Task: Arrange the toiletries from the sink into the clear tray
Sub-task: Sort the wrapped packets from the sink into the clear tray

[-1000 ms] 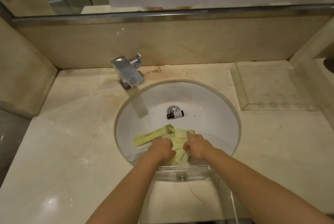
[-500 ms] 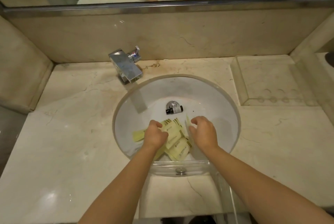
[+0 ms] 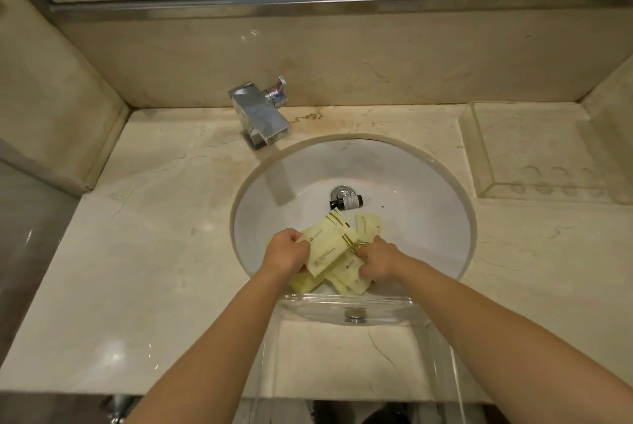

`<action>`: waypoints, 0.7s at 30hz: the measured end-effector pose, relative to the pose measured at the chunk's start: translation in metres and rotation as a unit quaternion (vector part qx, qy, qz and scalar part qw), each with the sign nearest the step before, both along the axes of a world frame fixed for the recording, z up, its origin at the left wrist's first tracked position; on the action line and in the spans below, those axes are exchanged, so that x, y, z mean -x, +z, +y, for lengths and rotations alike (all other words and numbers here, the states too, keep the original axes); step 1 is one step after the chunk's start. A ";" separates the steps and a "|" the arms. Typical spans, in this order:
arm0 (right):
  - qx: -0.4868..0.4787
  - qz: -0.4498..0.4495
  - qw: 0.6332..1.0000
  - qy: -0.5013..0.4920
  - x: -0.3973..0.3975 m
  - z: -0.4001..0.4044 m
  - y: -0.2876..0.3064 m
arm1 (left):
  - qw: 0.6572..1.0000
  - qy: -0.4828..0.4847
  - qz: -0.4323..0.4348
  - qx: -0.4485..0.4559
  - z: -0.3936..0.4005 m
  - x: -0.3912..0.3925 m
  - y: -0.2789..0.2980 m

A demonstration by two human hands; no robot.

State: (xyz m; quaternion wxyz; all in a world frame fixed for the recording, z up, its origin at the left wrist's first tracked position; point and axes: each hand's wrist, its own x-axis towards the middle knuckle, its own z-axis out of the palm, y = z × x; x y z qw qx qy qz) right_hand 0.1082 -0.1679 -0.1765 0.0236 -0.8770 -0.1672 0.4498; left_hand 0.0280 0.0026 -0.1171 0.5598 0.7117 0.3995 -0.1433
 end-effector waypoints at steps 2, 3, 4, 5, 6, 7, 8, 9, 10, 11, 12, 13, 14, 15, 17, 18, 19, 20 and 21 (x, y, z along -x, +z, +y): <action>0.008 -0.001 1.000 0.000 0.000 0.004 -0.001 | 1.000 -0.001 0.000 0.005 0.001 0.004 0.001; 0.013 -0.005 1.000 -0.001 0.000 0.005 -0.003 | 1.000 -0.003 -0.001 0.007 0.002 0.005 0.001; 0.019 -0.011 1.000 -0.002 0.001 0.005 -0.005 | 1.000 -0.003 -0.003 0.010 0.002 0.006 0.001; 0.027 -0.016 0.999 -0.003 0.003 0.005 -0.006 | 1.000 -0.004 -0.005 0.010 0.003 0.007 0.002; 0.030 -0.022 0.999 -0.006 0.004 0.004 -0.007 | 1.000 -0.004 -0.008 0.007 0.003 0.008 0.003; 0.028 -0.032 0.999 -0.014 0.007 0.002 -0.007 | 1.000 -0.003 -0.011 0.003 0.004 0.009 0.004; 0.022 -0.051 0.998 -0.030 0.008 0.001 -0.005 | 1.000 -0.002 -0.017 0.000 0.005 0.010 0.005; 0.009 -0.086 0.995 -0.052 0.009 0.000 -0.003 | 1.000 0.002 -0.024 -0.003 0.005 0.010 0.007; -0.011 -0.140 0.987 -0.080 0.009 -0.002 0.002 | 1.000 0.004 -0.030 -0.007 0.006 0.011 0.010; -0.038 -0.204 0.972 -0.113 0.008 -0.003 0.008 | 0.999 0.005 -0.036 -0.013 0.006 0.011 0.012; -0.069 -0.265 0.950 -0.147 0.007 -0.004 0.015 | 0.999 0.006 -0.042 -0.018 0.006 0.012 0.014; -0.098 -0.312 0.928 -0.180 0.006 -0.006 0.024 | 0.999 0.011 -0.047 -0.017 0.006 0.012 0.016; -0.125 -0.337 0.908 -0.216 0.004 -0.008 0.033 | 0.998 0.022 -0.050 -0.012 0.005 0.012 0.018; -0.153 -0.343 0.889 -0.260 0.003 -0.010 0.040 | 0.998 0.035 -0.051 -0.002 0.005 0.011 0.022; -0.221 -0.323 0.848 -0.357 0.000 -0.013 0.053 | 0.997 0.048 -0.052 0.019 0.004 0.011 0.027; -0.256 -0.304 0.827 -0.398 0.001 -0.014 0.058 | 0.997 0.050 -0.057 0.028 0.004 0.012 0.030; -0.287 -0.279 0.807 -0.435 0.002 -0.015 0.062 | 0.996 0.050 -0.066 0.039 0.004 0.014 0.033; -0.315 -0.248 0.791 -0.463 0.005 -0.015 0.066 | 0.994 0.050 -0.078 0.049 0.003 0.017 0.036; -0.340 -0.214 0.778 -0.483 0.008 -0.015 0.070 | 0.993 0.051 -0.088 0.055 0.003 0.020 0.040</action>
